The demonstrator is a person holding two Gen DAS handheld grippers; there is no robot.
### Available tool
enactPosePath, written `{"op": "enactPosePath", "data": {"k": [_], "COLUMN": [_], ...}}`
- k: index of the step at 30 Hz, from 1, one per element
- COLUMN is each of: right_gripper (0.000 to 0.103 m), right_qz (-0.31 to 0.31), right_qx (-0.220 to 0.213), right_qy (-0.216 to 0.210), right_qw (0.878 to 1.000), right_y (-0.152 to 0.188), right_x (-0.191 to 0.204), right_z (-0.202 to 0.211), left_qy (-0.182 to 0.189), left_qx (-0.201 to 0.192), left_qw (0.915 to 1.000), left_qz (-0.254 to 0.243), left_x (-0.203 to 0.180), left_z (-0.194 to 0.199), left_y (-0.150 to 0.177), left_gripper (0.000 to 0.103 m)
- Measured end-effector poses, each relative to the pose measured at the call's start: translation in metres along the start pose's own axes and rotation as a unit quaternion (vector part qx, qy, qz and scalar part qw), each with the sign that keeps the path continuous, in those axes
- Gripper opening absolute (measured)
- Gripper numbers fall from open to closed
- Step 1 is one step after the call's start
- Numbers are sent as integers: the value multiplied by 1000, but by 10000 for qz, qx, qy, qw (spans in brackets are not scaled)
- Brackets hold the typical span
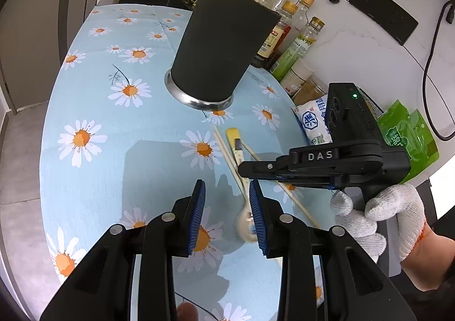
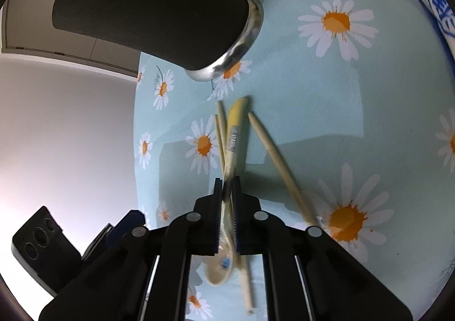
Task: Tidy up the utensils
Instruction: 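Grasp the white spoon with the right tool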
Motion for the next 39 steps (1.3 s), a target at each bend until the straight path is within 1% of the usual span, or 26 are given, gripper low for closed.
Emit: {"op": "enactPosePath", "data": {"k": [9, 13, 18, 24, 26, 30, 32, 35, 38, 39], "right_gripper": [6, 6, 5, 5, 5, 5, 5, 5, 5, 5], "right_qz": [20, 96, 435, 859, 1014, 1332, 1480, 1584, 1657, 1684], "right_qx": [13, -37, -214, -418, -478, -559, -573, -518, -473, -450], "right_qy": [-155, -275, -334, -466, -496, -515, -526, -619, -680, -711], "right_qw": [9999, 9996, 9983, 9943, 9925, 9882, 9859, 9841, 9827, 9821], "right_y": [10, 13, 16, 24, 26, 29, 30, 32, 32, 30], "right_x": [9, 15, 29, 42, 46, 48, 48, 42, 39, 39], "right_z": [7, 21, 45, 85, 97, 123, 134, 152, 162, 165], "left_qy": [20, 46, 105, 24, 49, -38, -189, -534, -939, -1164], "left_qx": [113, 171, 215, 333, 279, 375, 463, 621, 791, 859], "left_qw": [9999, 9996, 9992, 9990, 9988, 9979, 9970, 9942, 9893, 9864], "left_qz": [103, 229, 308, 293, 398, 533, 584, 693, 783, 785], "left_x": [4, 6, 5, -2, -6, -12, -17, -22, -26, -26], "left_z": [-3, -5, -7, -15, -17, -26, -33, -42, -51, -55], "left_y": [7, 10, 9, 5, 3, 3, 3, 5, 8, 9], "left_gripper": [31, 31, 31, 31, 31, 31, 31, 31, 31, 31]}}
Point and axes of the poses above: each gripper's, at about its wrist camera, not at the fingertips, and z roughly against the way its jaws point, x to its left, y to its underside, the point moved 8 cm from there along -z, roughly the way its jaws point, and after that the axes turned 1 degree about -y, right-handed, at the moved point
